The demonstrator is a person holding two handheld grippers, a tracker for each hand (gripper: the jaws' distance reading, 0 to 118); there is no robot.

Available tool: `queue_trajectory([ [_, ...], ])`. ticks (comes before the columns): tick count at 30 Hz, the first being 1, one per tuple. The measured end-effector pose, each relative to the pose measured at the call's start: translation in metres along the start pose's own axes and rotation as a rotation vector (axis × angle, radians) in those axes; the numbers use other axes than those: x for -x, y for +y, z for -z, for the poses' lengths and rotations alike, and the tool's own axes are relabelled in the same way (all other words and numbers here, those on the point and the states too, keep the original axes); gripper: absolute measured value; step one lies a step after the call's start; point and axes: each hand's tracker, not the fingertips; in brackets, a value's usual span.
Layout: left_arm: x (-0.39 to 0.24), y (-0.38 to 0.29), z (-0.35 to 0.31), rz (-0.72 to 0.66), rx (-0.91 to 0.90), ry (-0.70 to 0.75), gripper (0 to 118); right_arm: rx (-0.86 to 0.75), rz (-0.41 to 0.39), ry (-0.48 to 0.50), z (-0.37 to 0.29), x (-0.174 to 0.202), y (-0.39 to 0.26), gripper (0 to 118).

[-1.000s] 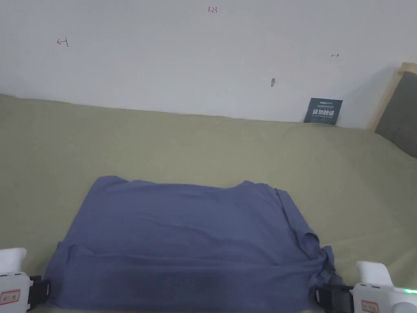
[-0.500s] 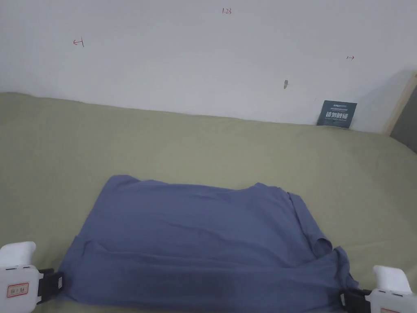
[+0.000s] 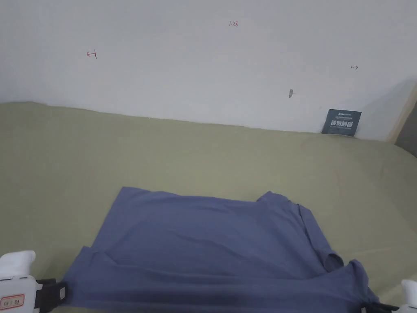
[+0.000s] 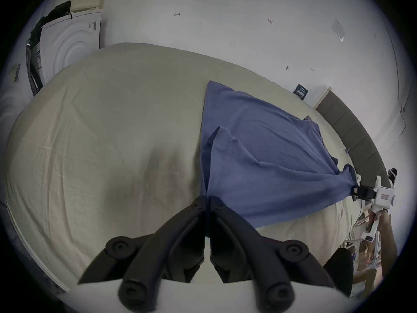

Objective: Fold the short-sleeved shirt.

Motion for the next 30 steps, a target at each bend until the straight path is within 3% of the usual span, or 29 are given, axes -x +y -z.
queue_trajectory([
  [14, 0.011, -0.031, 0.009, -0.023, 0.08, -0.009, 3, 0.082, 0.014, -0.012, 0.012, -0.014, -0.029, 22],
  [15, 0.011, -0.029, 0.01, -0.036, 0.086, -0.006, 9, 0.083, 0.011, -0.021, 0.011, -0.013, -0.029, 27],
  [16, 0.01, -0.027, 0.009, -0.049, 0.095, 0.009, 27, 0.079, -0.001, -0.036, 0.01, -0.012, -0.028, 42],
  [17, 0.01, -0.024, 0.006, -0.055, 0.097, 0.047, 67, 0.084, -0.021, -0.076, 0.008, -0.013, -0.025, 78],
  [18, 0.008, -0.02, 0.003, -0.055, 0.095, 0.046, 93, 0.092, -0.025, -0.08, 0.005, -0.013, -0.022, 100],
  [19, 0.007, -0.016, -0.004, -0.055, 0.085, 0.044, 100, 0.084, -0.023, -0.067, -0.001, -0.014, -0.018, 105],
  [28, -0.05, 0.073, -0.011, 0.097, -0.031, 0.067, 99, -0.013, -0.059, -0.073, -0.009, 0.024, 0.071, 101],
  [29, -0.056, 0.083, -0.006, 0.105, -0.031, 0.06, 96, -0.009, -0.065, -0.07, -0.002, 0.029, 0.081, 91],
  [30, -0.061, 0.092, 0.0, 0.112, -0.028, 0.04, 88, -0.002, -0.075, -0.062, 0.003, 0.035, 0.091, 74],
])
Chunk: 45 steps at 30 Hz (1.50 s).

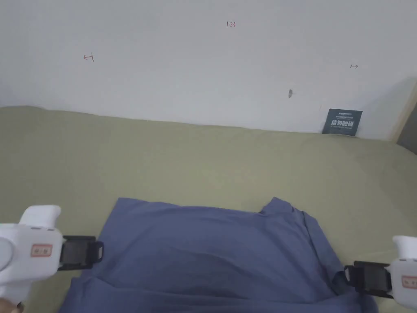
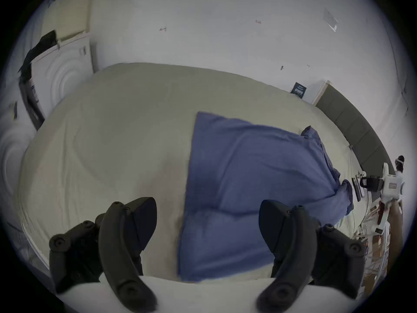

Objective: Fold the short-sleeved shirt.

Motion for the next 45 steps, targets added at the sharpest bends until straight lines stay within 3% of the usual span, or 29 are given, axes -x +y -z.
queue_trajectory([
  [1, -0.003, 0.009, 0.006, 0.002, 0.001, -0.019, 70, 0.01, -0.016, 0.026, 0.004, 0.004, 0.009, 43],
  [2, -0.006, 0.018, 0.013, 0.004, -0.004, -0.043, 26, 0.017, -0.03, 0.048, 0.01, 0.007, 0.018, 8],
  [3, -0.009, 0.028, 0.021, 0.01, -0.007, -0.058, 4, 0.016, -0.041, 0.031, 0.017, 0.012, 0.026, 8],
  [13, 0.008, 0.097, 0.123, -0.04, 0.01, -0.011, 0, 0.013, -0.088, -0.036, 0.089, 0.011, 0.069, 6],
  [14, 0.013, 0.107, 0.137, -0.053, 0.021, 0.0, 1, 0.014, -0.085, -0.035, 0.094, 0.008, 0.073, 6],
  [15, 0.017, 0.115, 0.151, -0.058, 0.036, 0.014, 12, 0.016, -0.08, -0.033, 0.096, 0.007, 0.077, 6],
  [16, 0.019, 0.124, 0.168, -0.062, 0.075, 0.007, 38, 0.016, -0.075, -0.036, 0.1, 0.005, 0.08, 6],
  [17, 0.021, 0.131, 0.185, -0.06, 0.113, 0.02, 87, 0.014, -0.073, -0.041, 0.104, 0.003, 0.084, 6],
  [18, 0.022, 0.135, 0.202, -0.058, 0.13, 0.038, 109, 0.012, -0.075, -0.043, 0.107, 0.001, 0.088, 6],
  [22, 0.02, 0.141, 0.241, -0.066, 0.162, 0.042, 111, 0.009, -0.075, -0.045, 0.122, -0.008, 0.108, 6],
  [25, 0.014, 0.136, 0.252, -0.018, 0.202, 0.113, 103, 0.013, -0.08, -0.051, 0.141, -0.014, 0.127, 6],
  [26, 0.01, 0.133, 0.246, 0.013, 0.173, 0.133, 94, 0.018, -0.064, -0.037, 0.149, -0.018, 0.133, 9],
  [27, 0.007, 0.133, 0.241, 0.027, 0.16, 0.163, 84, 0.041, -0.042, -0.014, 0.159, -0.021, 0.141, 20],
  [28, 0.006, 0.133, 0.239, 0.051, 0.161, 0.185, 74, 0.067, -0.023, -0.013, 0.169, -0.023, 0.146, 44],
  [29, 0.008, 0.132, 0.235, 0.077, 0.147, 0.179, 56, 0.07, -0.027, -0.023, 0.18, -0.022, 0.149, 84],
  [30, 0.011, 0.131, 0.232, 0.081, 0.135, 0.149, 40, 0.109, -0.045, -0.038, 0.192, -0.019, 0.15, 102],
  [31, 0.012, 0.131, 0.229, 0.082, 0.134, 0.129, 13, 0.118, -0.062, -0.051, 0.198, -0.016, 0.152, 105],
  [32, 0.017, 0.134, 0.228, 0.072, 0.134, 0.135, 2, 0.104, -0.086, -0.059, 0.204, -0.011, 0.151, 102],
  [34, 0.017, 0.133, 0.224, 0.022, 0.116, 0.054, 2, 0.1, -0.141, -0.07, 0.214, 0.001, 0.151, 102],
  [39, 0.004, 0.133, 0.231, 0.088, 0.123, 0.116, 2, 0.189, -0.244, -0.098, 0.246, 0.024, 0.152, 102],
  [40, 0.004, 0.132, 0.233, 0.09, 0.123, 0.12, 2, 0.199, -0.252, -0.098, 0.248, 0.027, 0.151, 97],
  [41, 0.003, 0.132, 0.233, 0.092, 0.122, 0.123, 2, 0.191, -0.258, -0.104, 0.248, 0.029, 0.151, 85],
  [42, 0.003, 0.132, 0.232, 0.093, 0.117, 0.126, 2, 0.174, -0.254, -0.103, 0.244, 0.029, 0.15, 65],
  [43, 0.004, 0.133, 0.232, 0.093, 0.117, 0.124, 2, 0.16, -0.243, -0.093, 0.244, 0.027, 0.153, 25],
  [44, 0.004, 0.133, 0.231, 0.095, 0.119, 0.12, 2, 0.142, -0.219, -0.089, 0.241, 0.025, 0.153, 12],
  [45, 0.004, 0.133, 0.229, 0.098, 0.118, 0.117, 2, 0.134, -0.206, -0.1, 0.237, 0.024, 0.151, 12],
])
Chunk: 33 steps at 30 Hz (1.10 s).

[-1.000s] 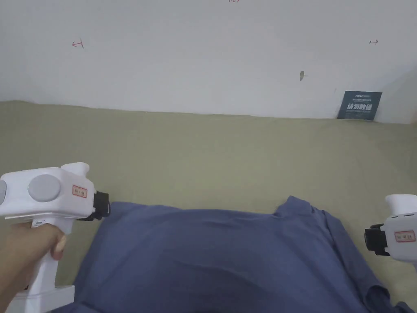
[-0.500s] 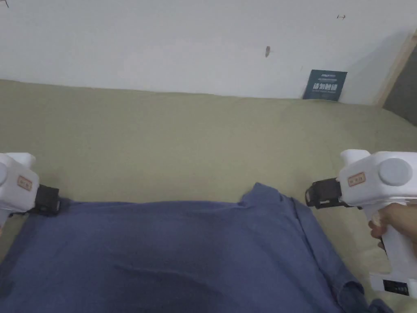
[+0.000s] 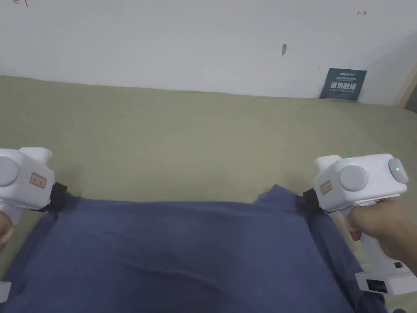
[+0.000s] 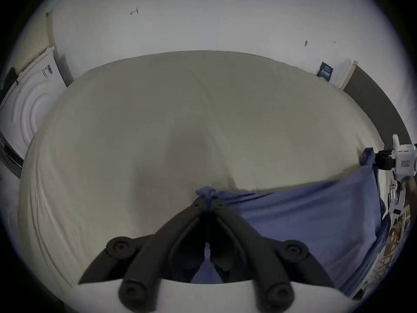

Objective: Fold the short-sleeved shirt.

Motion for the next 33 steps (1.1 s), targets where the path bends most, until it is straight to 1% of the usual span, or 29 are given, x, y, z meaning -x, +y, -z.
queue_trajectory([
  [3, 0.003, -0.001, -0.007, 0.002, -0.016, -0.011, 2, -0.001, 0.023, 0.027, -0.009, -0.011, -0.004, 11],
  [6, 0.007, -0.002, -0.018, -0.018, -0.045, -0.05, 2, -0.058, 0.104, 0.074, -0.025, -0.024, -0.011, 10],
  [10, 0.012, -0.004, -0.038, -0.018, -0.088, -0.082, 2, -0.117, 0.123, 0.125, -0.051, -0.036, -0.017, 10],
  [12, 0.015, -0.005, -0.05, -0.012, -0.099, -0.097, 2, -0.143, 0.122, 0.161, -0.065, -0.043, -0.018, 10],
  [17, 0.016, -0.012, -0.082, -0.009, -0.164, -0.123, 2, -0.204, 0.113, 0.197, -0.103, -0.055, -0.022, 10],
  [20, 0.018, -0.019, -0.101, -0.002, -0.182, -0.144, 2, -0.241, 0.101, 0.22, -0.126, -0.057, -0.029, 10],
  [22, 0.016, -0.027, -0.115, 0.011, -0.2, -0.147, 2, -0.254, 0.088, 0.215, -0.143, -0.055, -0.036, 10],
  [24, 0.017, -0.038, -0.131, 0.02, -0.213, -0.155, 2, -0.284, 0.068, 0.222, -0.162, -0.054, -0.048, 10],
  [27, 0.019, -0.057, -0.155, 0.022, -0.23, -0.161, 2, -0.29, 0.07, 0.224, -0.186, -0.054, -0.066, 10],
  [33, 0.035, -0.119, -0.198, -0.041, -0.246, -0.205, 2, -0.258, 0.074, 0.261, -0.226, -0.061, -0.127, 10],
])
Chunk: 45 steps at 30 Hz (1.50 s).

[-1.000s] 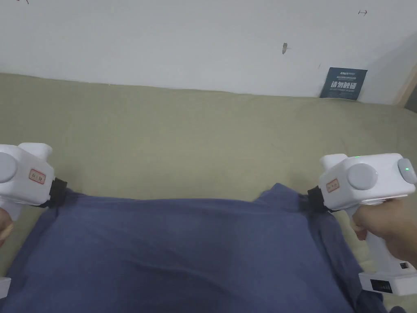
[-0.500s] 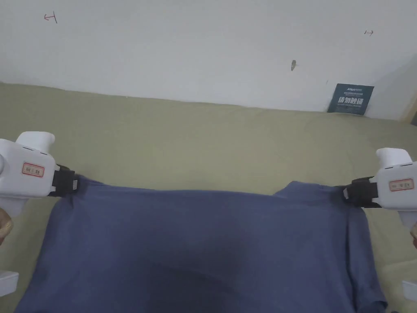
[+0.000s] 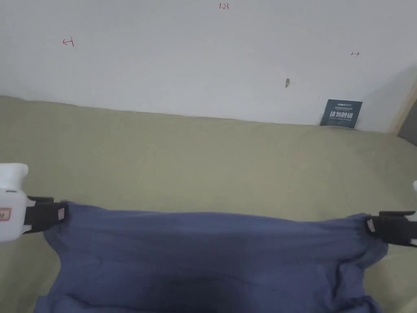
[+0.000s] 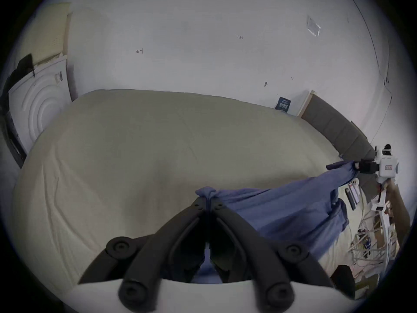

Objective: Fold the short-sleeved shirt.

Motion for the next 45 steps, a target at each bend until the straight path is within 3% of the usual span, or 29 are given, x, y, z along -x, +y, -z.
queue_trajectory([
  [5, 0.0, -0.057, -0.031, -0.027, 0.028, -0.01, 2, 0.04, -0.008, 0.015, -0.028, 0.005, -0.061, 10],
  [11, 0.003, -0.121, -0.037, -0.078, 0.094, -0.013, 2, 0.109, 0.044, -0.006, -0.029, 0.008, -0.14, 10],
  [15, 0.008, -0.153, -0.031, -0.129, 0.137, -0.002, 2, 0.132, 0.145, -0.02, -0.017, 0.0, -0.181, 10],
  [19, 0.013, -0.171, -0.024, -0.164, 0.156, 0.008, 2, 0.105, 0.228, -0.017, -0.014, -0.007, -0.197, 10],
  [23, 0.014, -0.18, -0.023, -0.207, 0.141, 0.005, 2, 0.119, 0.246, -0.023, -0.016, -0.008, -0.197, 11],
  [25, 0.014, -0.179, -0.026, -0.226, 0.126, -0.002, 4, 0.135, 0.251, -0.027, -0.019, -0.009, -0.196, 18],
  [27, 0.014, -0.177, -0.032, -0.27, 0.147, -0.003, 21, 0.166, 0.258, -0.054, -0.025, -0.008, -0.193, 34],
  [29, 0.011, -0.17, -0.045, -0.285, 0.143, 0.02, 77, 0.174, 0.248, -0.086, -0.039, -0.002, -0.187, 61],
  [30, 0.009, -0.165, -0.054, -0.285, 0.138, 0.048, 96, 0.172, 0.226, -0.11, -0.047, 0.003, -0.182, 71],
  [31, 0.008, -0.16, -0.062, -0.287, 0.121, 0.051, 101, 0.162, 0.191, -0.124, -0.054, 0.008, -0.177, 78],
  [34, 0.0, -0.141, -0.086, -0.283, 0.037, 0.029, 101, 0.131, 0.114, -0.171, -0.07, 0.029, -0.158, 80],
  [37, -0.016, -0.125, -0.095, -0.224, 0.011, 0.041, 99, 0.123, 0.118, -0.173, -0.071, 0.05, -0.142, 83],
  [38, -0.02, -0.123, -0.094, -0.194, 0.021, 0.049, 93, 0.118, 0.128, -0.151, -0.069, 0.055, -0.138, 82],
  [39, -0.025, -0.121, -0.092, -0.165, 0.037, 0.055, 77, 0.117, 0.137, -0.125, -0.065, 0.061, -0.135, 76],
  [40, -0.029, -0.122, -0.09, -0.141, 0.041, 0.058, 37, 0.119, 0.137, -0.112, -0.062, 0.067, -0.134, 62],
  [41, -0.033, -0.122, -0.087, -0.133, 0.053, 0.06, 5, 0.121, 0.133, -0.102, -0.058, 0.071, -0.133, 22],
  [42, -0.031, -0.123, -0.08, -0.124, 0.072, 0.059, 3, 0.127, 0.128, -0.1, -0.053, 0.077, -0.132, 7],
  [45, -0.026, -0.126, -0.072, -0.13, 0.089, 0.055, 0, 0.137, 0.097, -0.125, -0.041, 0.094, -0.135, 6],
])
